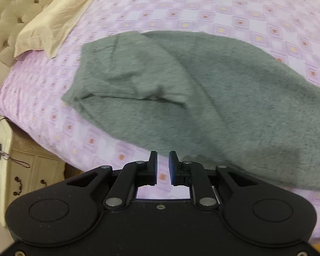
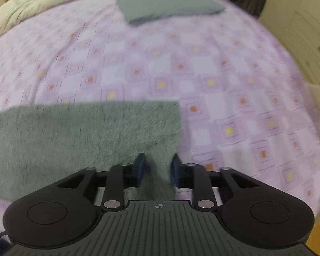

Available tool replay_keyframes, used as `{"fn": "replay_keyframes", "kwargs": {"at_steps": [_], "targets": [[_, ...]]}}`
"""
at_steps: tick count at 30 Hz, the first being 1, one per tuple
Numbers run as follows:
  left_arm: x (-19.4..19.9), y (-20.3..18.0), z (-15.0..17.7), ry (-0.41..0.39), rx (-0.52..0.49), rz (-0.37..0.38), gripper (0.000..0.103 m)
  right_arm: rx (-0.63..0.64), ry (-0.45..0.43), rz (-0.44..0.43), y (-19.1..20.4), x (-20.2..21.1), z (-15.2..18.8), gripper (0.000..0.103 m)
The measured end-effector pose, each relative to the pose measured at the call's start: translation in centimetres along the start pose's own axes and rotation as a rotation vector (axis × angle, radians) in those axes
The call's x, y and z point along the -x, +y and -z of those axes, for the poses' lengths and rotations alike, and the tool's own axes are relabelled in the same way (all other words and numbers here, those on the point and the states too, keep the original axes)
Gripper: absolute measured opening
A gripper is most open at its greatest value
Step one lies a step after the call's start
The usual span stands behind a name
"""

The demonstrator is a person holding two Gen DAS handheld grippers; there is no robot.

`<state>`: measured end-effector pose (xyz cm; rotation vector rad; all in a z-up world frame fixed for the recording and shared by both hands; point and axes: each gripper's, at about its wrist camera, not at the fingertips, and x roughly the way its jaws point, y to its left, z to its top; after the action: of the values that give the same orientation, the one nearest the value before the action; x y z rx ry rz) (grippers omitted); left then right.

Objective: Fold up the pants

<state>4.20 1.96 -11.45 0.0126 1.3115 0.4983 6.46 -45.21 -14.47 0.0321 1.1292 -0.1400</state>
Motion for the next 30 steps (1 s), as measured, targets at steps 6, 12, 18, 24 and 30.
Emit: {"fn": "replay_keyframes", "kwargs": {"at_steps": [6, 12, 18, 24, 30], "targets": [[-1.1, 4.2, -0.6, -0.005, 0.05, -0.035, 0.024, 0.031, -0.171, 0.038, 2.0, 4.1, -0.3, 0.029], [-2.8, 8.4, -2.2, -0.027, 0.06, -0.046, 0.024, 0.178, -0.244, -0.114, 11.1, 6.8, -0.6, 0.029], [-6.2, 12.8, -4.3, -0.044, -0.018, -0.029, 0.025, 0.296, -0.26, -0.3, 24.3, 9.1, 0.3, 0.029], [-10.4, 18.4, -6.3, -0.026, -0.117, 0.013, 0.025, 0.487, -0.233, -0.468, 40.3, 10.2, 3.1, 0.029], [-13.1, 23.4, -7.4, -0.012, -0.2, 0.029, 0.024, 0.86, -0.273, -0.499, 54.1, 8.9, 6.8, 0.029]]}}
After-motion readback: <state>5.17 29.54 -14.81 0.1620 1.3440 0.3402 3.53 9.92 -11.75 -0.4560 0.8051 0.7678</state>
